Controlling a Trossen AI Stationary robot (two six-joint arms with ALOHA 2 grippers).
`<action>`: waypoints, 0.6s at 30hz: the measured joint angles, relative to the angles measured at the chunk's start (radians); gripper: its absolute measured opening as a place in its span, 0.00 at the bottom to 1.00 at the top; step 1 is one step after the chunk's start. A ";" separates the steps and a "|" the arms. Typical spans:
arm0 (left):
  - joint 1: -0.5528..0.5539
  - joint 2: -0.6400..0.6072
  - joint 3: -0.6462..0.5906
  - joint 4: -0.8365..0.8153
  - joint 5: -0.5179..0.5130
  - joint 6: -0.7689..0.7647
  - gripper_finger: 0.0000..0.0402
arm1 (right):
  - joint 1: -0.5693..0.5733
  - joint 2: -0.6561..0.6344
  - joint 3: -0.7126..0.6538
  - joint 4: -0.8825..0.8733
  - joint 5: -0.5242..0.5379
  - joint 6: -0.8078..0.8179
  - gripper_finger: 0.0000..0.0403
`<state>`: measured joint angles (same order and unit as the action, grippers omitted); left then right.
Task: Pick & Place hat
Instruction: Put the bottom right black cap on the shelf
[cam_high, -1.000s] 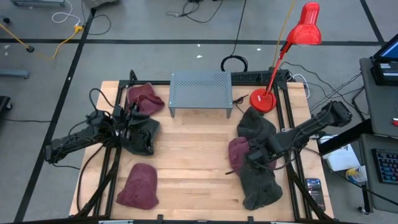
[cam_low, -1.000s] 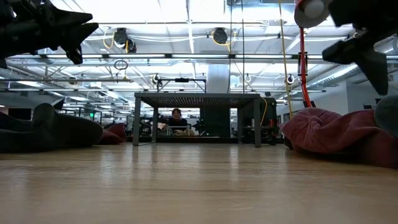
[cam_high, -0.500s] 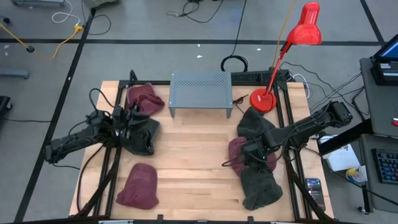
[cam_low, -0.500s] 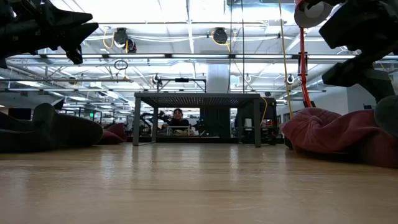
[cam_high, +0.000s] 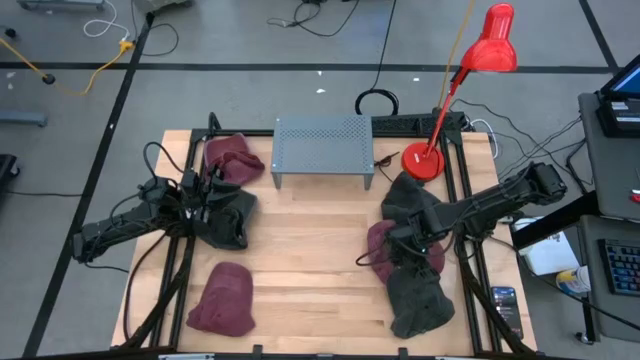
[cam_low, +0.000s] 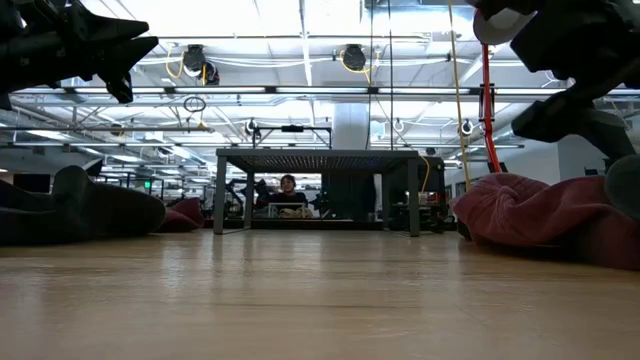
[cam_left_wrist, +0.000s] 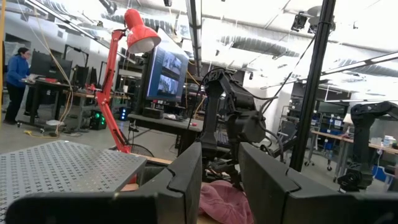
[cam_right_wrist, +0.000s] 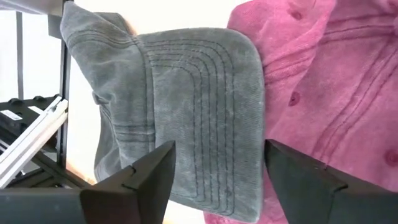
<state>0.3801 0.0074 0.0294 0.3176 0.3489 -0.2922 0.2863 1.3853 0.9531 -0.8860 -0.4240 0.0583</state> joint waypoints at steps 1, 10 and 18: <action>0.000 0.000 0.000 0.000 0.000 0.000 0.28 | 0.000 0.000 0.000 0.000 0.000 -0.004 0.55; 0.000 0.000 0.000 0.000 0.000 0.000 0.28 | 0.000 0.000 0.000 -0.001 0.000 -0.022 0.20; 0.000 0.000 0.000 0.000 0.000 0.000 0.28 | -0.019 0.000 0.000 -0.006 -0.107 -0.016 0.03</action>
<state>0.3801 0.0074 0.0296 0.3176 0.3489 -0.2921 0.2674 1.3853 0.9531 -0.8921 -0.5312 0.0426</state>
